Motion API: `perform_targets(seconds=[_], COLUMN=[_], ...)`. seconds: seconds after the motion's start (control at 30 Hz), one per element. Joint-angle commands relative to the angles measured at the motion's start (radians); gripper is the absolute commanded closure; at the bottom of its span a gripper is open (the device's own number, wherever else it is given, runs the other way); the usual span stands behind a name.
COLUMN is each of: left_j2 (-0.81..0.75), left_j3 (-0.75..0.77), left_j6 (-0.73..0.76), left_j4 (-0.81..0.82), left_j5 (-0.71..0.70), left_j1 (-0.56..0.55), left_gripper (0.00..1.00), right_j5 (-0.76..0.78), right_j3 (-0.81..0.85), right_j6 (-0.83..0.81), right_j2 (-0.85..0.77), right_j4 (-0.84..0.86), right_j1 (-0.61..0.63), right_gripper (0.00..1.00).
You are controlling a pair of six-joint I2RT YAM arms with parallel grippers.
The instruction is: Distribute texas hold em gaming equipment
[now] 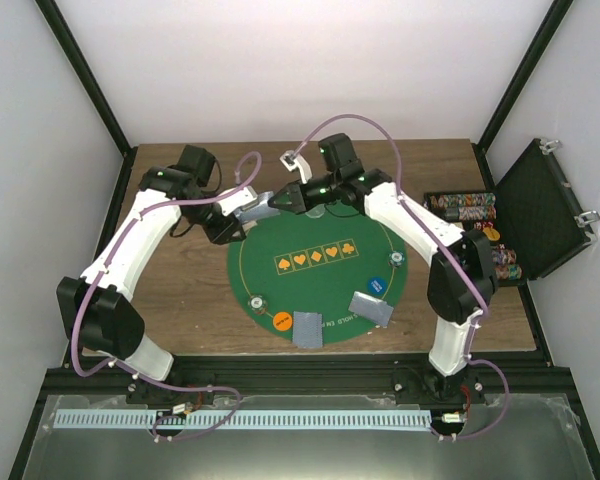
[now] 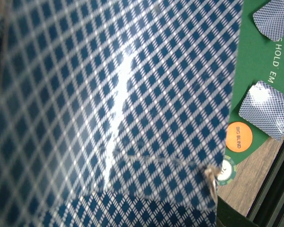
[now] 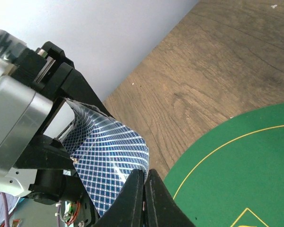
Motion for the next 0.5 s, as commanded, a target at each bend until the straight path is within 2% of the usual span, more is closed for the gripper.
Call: perform_targets(seconds=[0.0, 0.23, 0.47], left_j2=[-0.011, -0.01, -0.017], left_j3=[-0.004, -0.004, -0.022], left_j6=[-0.016, -0.045, -0.07], left_j4=[0.021, 0.035, 0.06], left_j5=[0.018, 0.001, -0.037], left_j1=[0.01, 0.036, 0.075], left_gripper=[0.6, 0.6, 0.6], right_j5=[0.026, 0.098, 0.4], right_j3=[0.034, 0.081, 0.079], right_j6=[-0.041, -0.113, -0.276], right_j2=[-0.061, -0.108, -0.207], right_j4=[-0.043, -0.14, -0.206], right_j1=[-0.014, -0.031, -0.04], right_gripper=[0.99, 0.99, 0.99])
